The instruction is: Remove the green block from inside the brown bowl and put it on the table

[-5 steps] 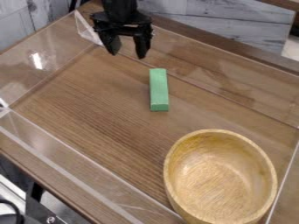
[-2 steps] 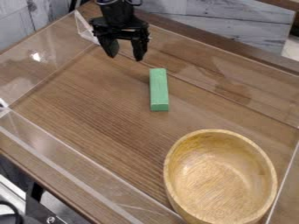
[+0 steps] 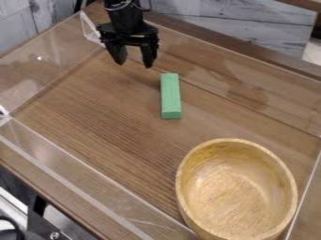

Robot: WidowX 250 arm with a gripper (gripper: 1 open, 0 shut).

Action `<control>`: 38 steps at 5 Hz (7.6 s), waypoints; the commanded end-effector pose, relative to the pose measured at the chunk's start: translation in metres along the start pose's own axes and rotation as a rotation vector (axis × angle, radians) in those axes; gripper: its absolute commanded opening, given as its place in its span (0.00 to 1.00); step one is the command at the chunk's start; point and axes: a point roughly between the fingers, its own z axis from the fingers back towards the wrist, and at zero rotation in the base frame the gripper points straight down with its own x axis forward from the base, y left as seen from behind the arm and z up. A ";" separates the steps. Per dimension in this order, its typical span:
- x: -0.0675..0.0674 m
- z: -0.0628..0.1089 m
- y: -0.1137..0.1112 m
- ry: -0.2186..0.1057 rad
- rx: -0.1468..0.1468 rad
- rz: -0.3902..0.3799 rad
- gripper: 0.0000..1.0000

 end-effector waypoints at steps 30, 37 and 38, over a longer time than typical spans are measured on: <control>-0.065 0.019 -0.060 0.241 -0.085 -0.486 0.00; -0.071 0.011 -0.082 0.286 -0.078 -0.658 0.00; -0.071 0.011 -0.082 0.283 -0.075 -0.681 0.00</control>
